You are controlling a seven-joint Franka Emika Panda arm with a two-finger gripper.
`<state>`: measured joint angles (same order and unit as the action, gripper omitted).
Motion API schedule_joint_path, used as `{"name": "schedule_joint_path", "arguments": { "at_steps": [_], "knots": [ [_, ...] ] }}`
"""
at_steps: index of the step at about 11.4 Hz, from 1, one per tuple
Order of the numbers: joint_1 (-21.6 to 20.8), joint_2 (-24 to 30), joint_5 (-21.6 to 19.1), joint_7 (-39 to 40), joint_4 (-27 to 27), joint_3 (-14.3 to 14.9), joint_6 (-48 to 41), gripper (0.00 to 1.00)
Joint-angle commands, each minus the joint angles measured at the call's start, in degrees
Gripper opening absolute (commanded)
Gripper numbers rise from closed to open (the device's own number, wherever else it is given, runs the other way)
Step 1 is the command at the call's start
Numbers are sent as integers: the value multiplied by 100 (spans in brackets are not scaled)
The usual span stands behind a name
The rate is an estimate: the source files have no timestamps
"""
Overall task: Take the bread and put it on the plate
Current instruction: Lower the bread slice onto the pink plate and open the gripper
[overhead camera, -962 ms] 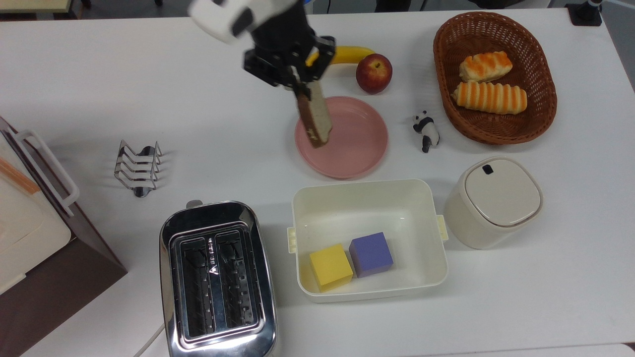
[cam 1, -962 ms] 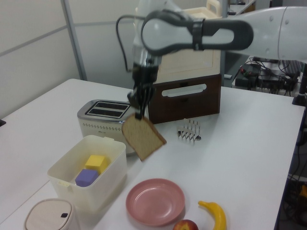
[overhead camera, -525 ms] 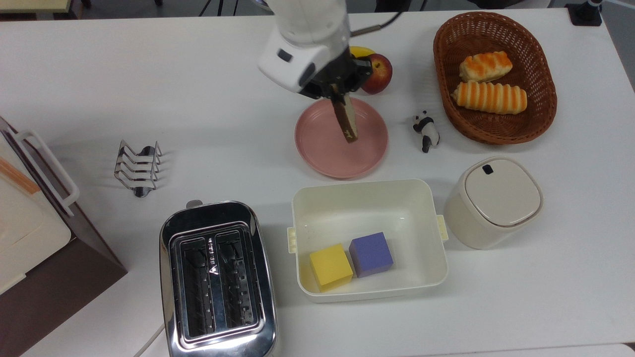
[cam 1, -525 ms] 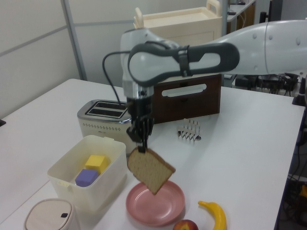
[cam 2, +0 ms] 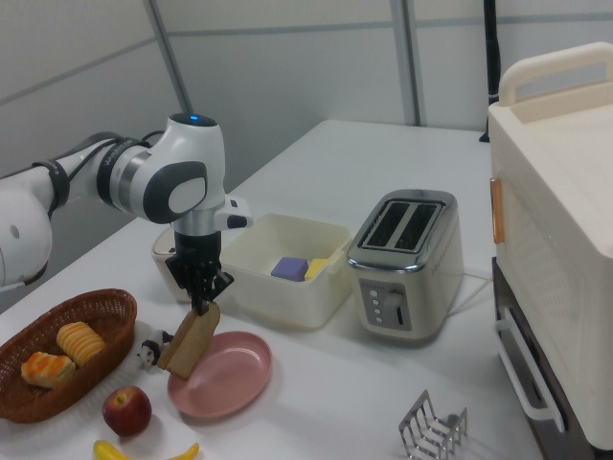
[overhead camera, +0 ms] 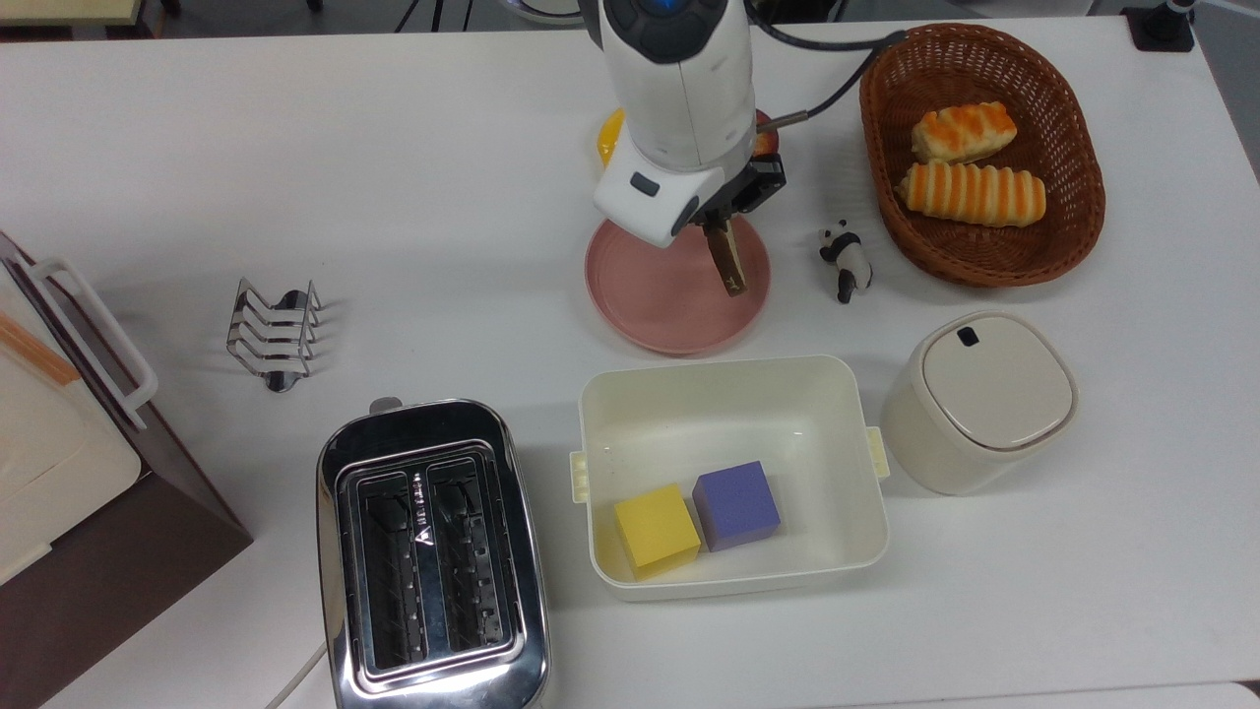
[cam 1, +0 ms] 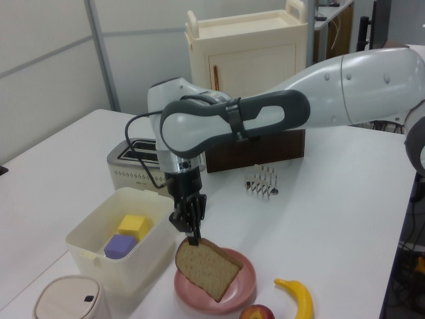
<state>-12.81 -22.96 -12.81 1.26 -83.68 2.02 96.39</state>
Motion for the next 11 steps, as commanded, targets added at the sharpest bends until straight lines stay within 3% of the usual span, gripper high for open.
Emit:
{"name": "schedule_joint_path", "arguments": {
  "at_steps": [1,6,8,11],
  "knots": [
    [-55,2,68,85,-78,44,-50,1],
    [-11,-112,68,444,-87,44,-50,5],
    [32,-103,147,699,-78,88,-94,21],
    [234,-95,244,753,-61,97,-112,23]
  ]
}}
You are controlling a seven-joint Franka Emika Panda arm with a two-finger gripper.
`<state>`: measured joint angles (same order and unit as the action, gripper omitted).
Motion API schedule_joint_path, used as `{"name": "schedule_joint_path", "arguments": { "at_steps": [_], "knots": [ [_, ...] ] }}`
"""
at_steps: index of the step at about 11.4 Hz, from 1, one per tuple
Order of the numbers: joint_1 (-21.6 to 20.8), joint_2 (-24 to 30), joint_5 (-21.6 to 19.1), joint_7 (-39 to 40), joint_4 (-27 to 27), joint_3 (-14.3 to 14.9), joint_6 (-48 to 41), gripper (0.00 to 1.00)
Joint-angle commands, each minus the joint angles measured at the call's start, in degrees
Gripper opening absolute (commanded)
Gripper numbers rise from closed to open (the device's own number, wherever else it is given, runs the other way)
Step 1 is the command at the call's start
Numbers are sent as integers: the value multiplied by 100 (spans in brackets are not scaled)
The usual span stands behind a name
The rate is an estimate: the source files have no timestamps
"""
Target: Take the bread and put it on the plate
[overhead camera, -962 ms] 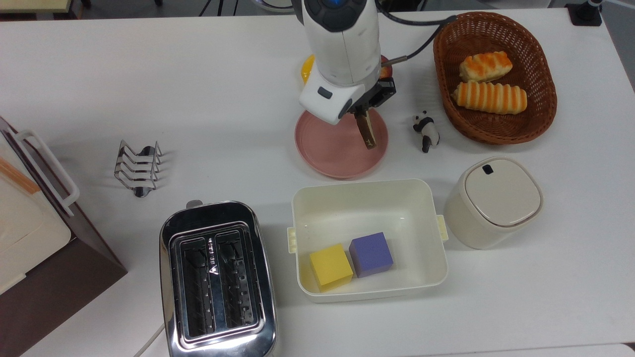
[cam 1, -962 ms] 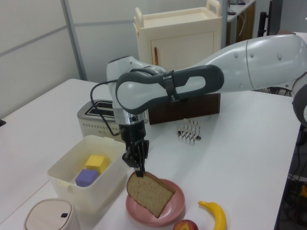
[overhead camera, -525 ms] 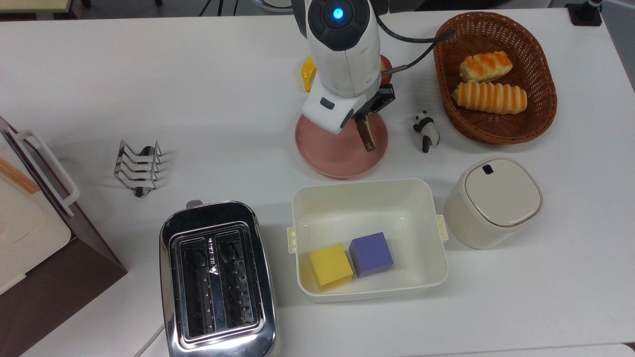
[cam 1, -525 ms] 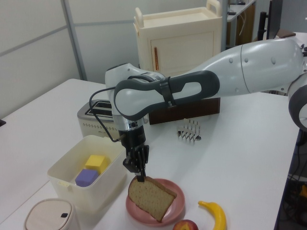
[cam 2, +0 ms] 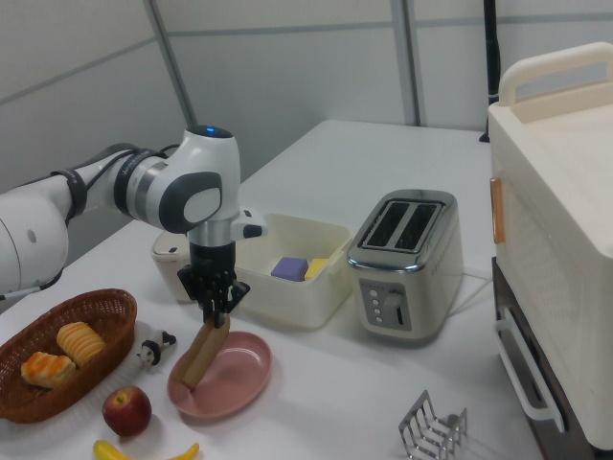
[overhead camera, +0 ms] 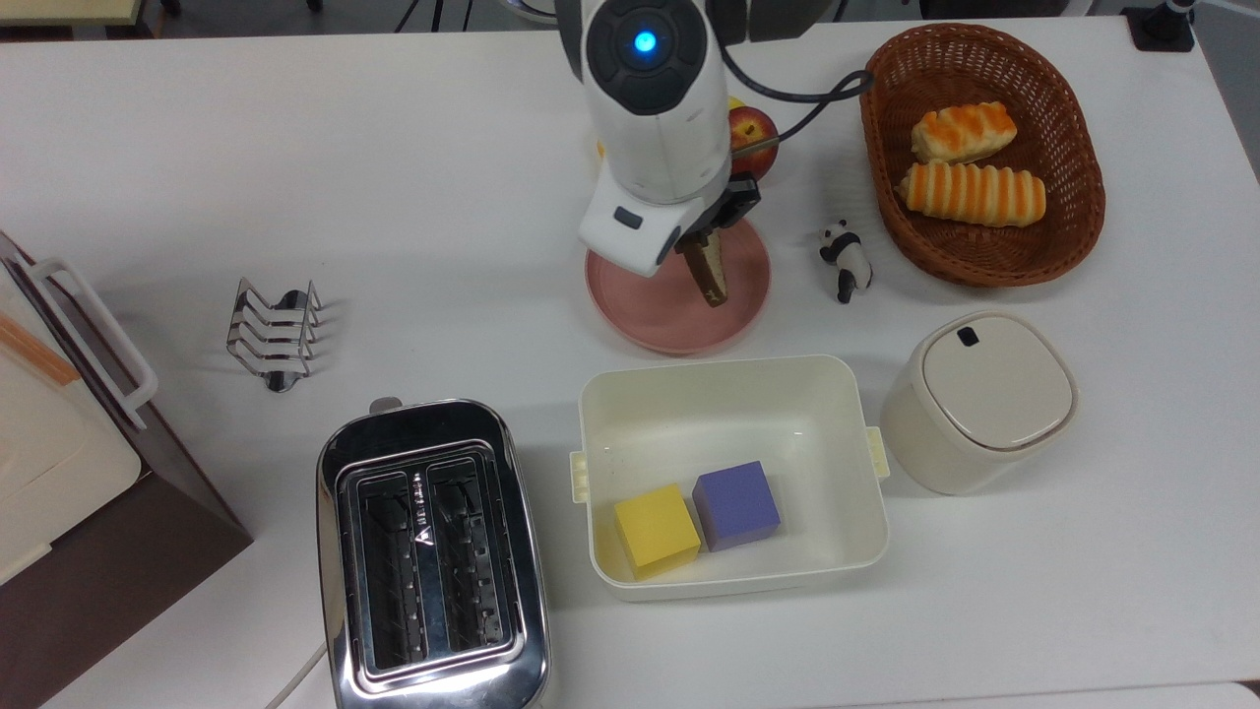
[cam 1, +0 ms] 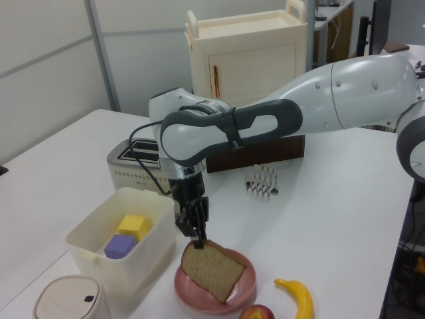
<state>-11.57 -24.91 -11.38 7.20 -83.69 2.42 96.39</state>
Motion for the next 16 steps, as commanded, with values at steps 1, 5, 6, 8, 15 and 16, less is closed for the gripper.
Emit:
{"name": "schedule_joint_path", "arguments": {
  "at_steps": [1,5,6,8,15,16],
  "knots": [
    [180,109,162,167,-42,57,-147,24],
    [304,145,469,360,-16,65,-313,55],
    [278,145,592,335,-16,65,-340,94],
    [260,162,611,334,-16,57,-340,100],
    [698,671,619,317,326,92,-490,100],
    [882,811,663,317,327,92,-472,100]
  ]
}}
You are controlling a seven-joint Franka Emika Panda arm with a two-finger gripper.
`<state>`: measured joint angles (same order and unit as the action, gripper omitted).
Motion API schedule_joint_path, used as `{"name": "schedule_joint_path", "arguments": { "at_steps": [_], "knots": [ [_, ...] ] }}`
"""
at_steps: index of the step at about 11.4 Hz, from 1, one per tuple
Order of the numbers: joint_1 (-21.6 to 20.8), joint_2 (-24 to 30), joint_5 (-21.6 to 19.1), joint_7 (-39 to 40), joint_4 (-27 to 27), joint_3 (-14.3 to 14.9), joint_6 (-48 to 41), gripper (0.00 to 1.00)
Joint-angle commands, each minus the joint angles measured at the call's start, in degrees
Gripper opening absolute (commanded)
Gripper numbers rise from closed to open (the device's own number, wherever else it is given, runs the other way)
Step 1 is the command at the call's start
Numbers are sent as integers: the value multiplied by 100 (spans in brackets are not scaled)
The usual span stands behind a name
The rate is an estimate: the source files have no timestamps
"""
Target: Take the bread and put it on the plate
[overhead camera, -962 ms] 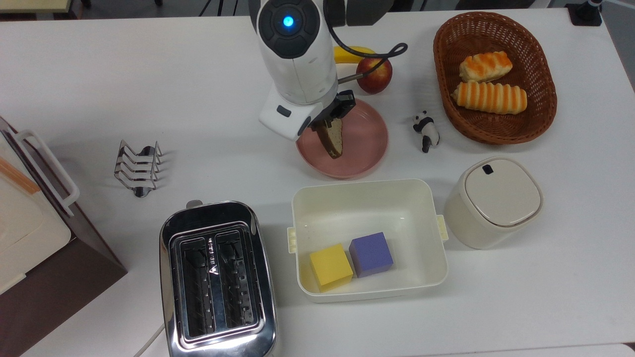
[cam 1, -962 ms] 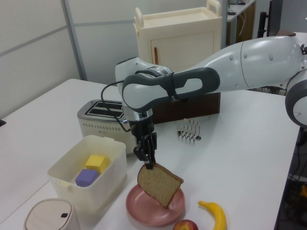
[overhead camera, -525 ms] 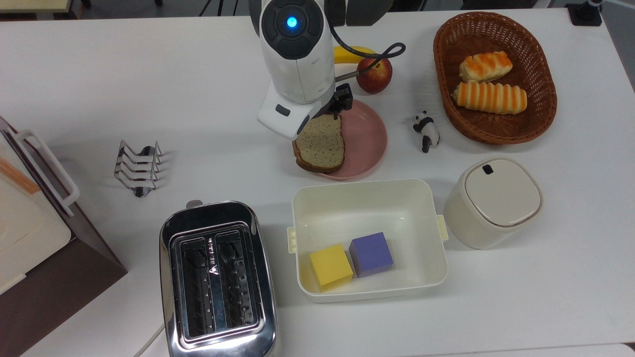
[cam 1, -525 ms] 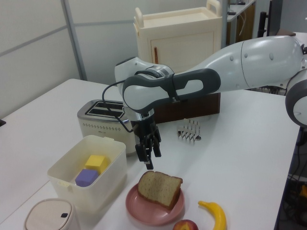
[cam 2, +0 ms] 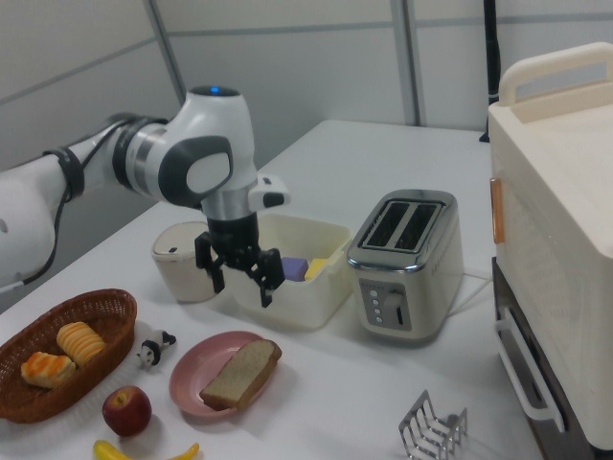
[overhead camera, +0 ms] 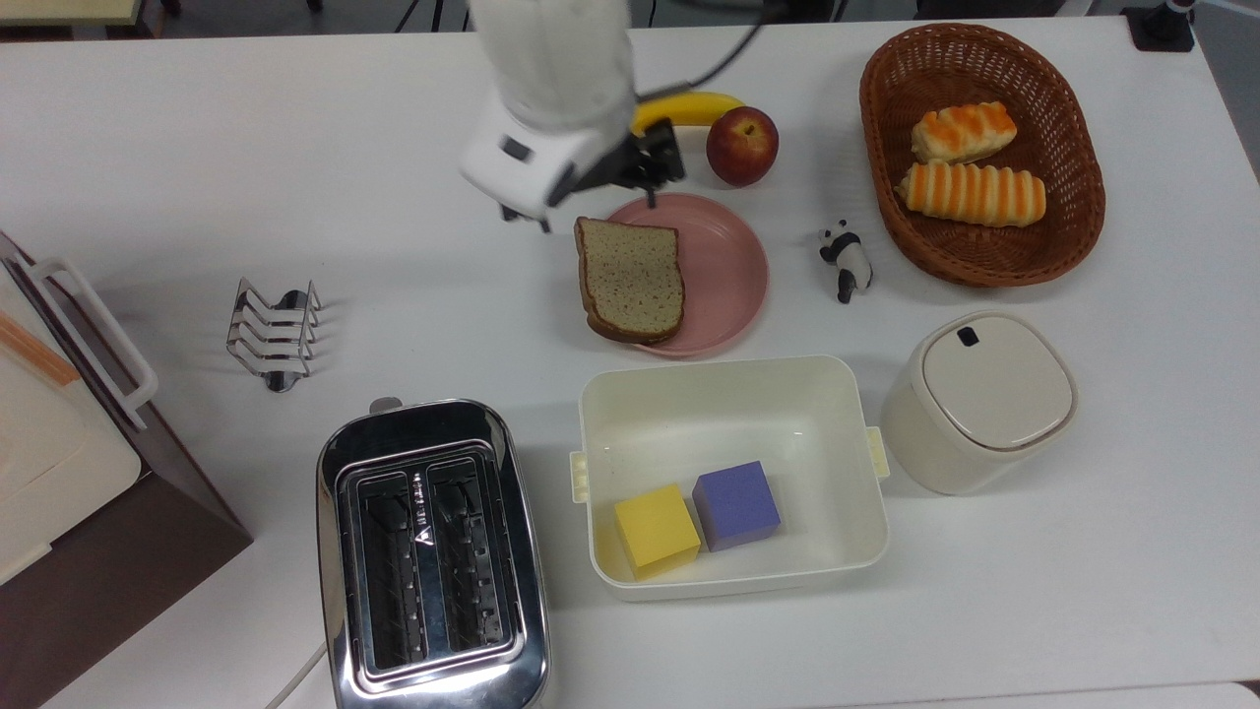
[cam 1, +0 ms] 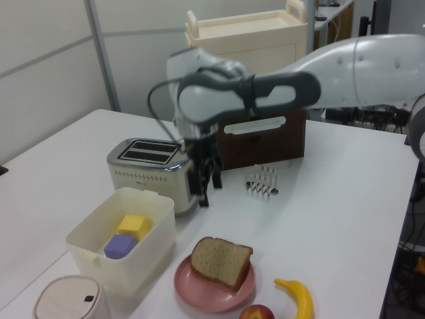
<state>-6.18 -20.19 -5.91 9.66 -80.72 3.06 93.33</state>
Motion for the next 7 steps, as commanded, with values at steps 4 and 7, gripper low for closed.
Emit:
{"name": "schedule_joint_path", "arguments": {
  "at_steps": [4,7],
  "knots": [
    [863,587,994,97,30,229,-96,100],
    [926,657,1004,124,117,397,-26,100]
  ]
}}
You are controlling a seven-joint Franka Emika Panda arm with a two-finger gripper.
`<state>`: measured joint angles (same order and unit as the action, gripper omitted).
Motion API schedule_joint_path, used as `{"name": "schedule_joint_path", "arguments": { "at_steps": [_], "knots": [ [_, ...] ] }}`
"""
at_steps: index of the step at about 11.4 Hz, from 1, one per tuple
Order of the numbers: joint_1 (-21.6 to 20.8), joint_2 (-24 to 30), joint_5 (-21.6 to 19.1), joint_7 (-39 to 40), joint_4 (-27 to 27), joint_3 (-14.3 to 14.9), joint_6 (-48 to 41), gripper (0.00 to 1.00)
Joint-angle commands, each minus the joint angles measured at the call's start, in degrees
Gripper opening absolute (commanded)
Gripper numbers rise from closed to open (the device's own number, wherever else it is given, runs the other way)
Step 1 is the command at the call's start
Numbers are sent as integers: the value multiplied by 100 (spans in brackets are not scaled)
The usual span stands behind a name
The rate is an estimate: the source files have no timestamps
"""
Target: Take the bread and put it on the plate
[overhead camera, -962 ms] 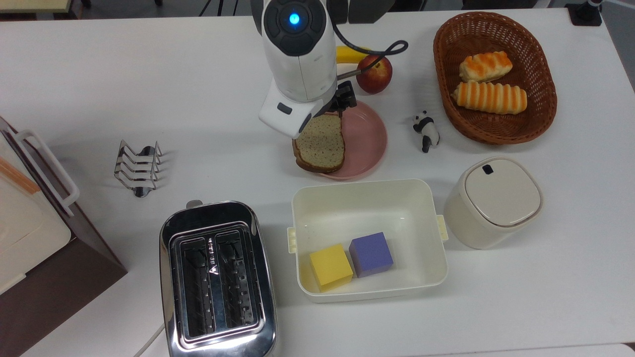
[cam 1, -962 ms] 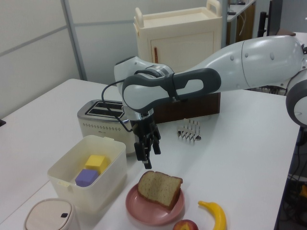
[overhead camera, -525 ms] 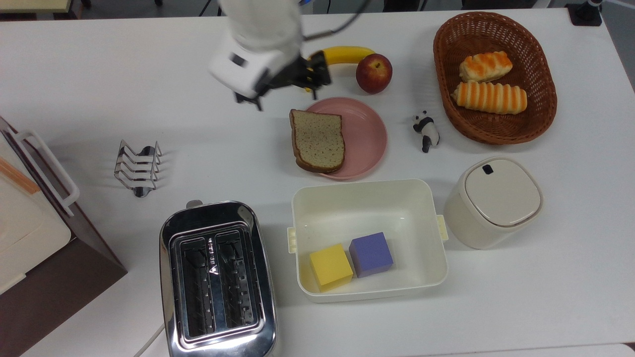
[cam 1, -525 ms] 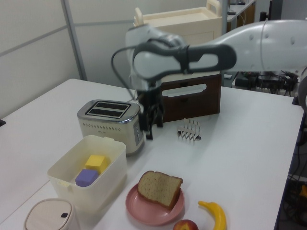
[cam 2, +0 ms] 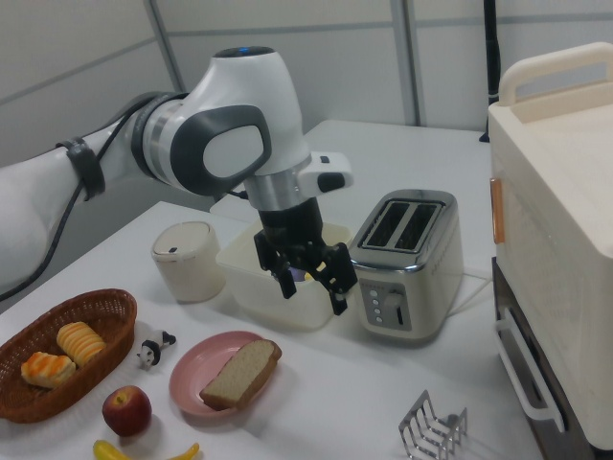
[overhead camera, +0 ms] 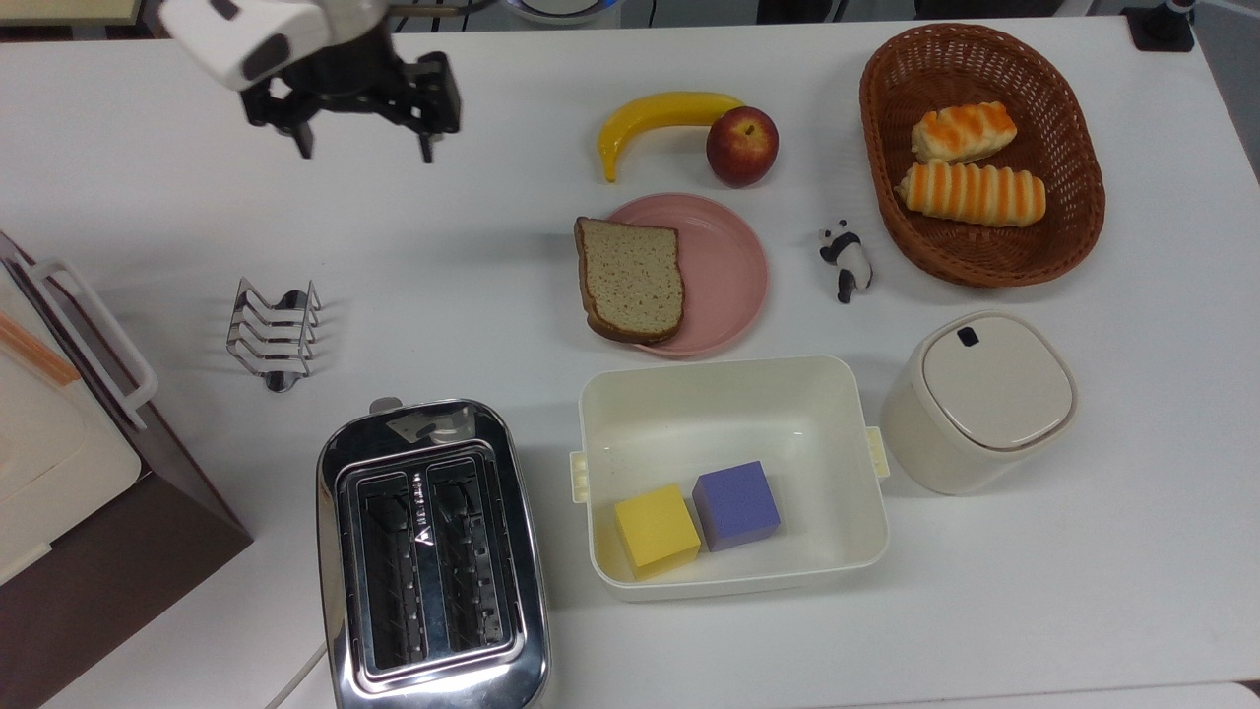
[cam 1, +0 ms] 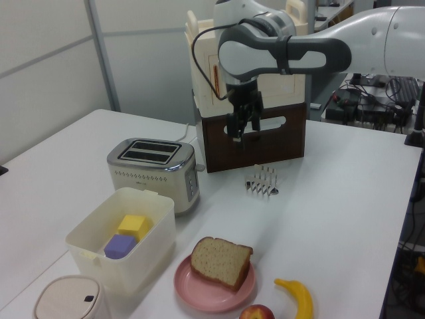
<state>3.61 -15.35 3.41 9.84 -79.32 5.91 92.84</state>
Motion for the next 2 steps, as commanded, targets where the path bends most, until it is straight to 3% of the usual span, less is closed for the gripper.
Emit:
{"name": "schedule_joint_path", "arguments": {
  "at_steps": [1,2],
  "knots": [
    [-45,164,20,106,-22,121,15,100],
    [-54,181,71,106,-22,112,7,100]
  ]
}}
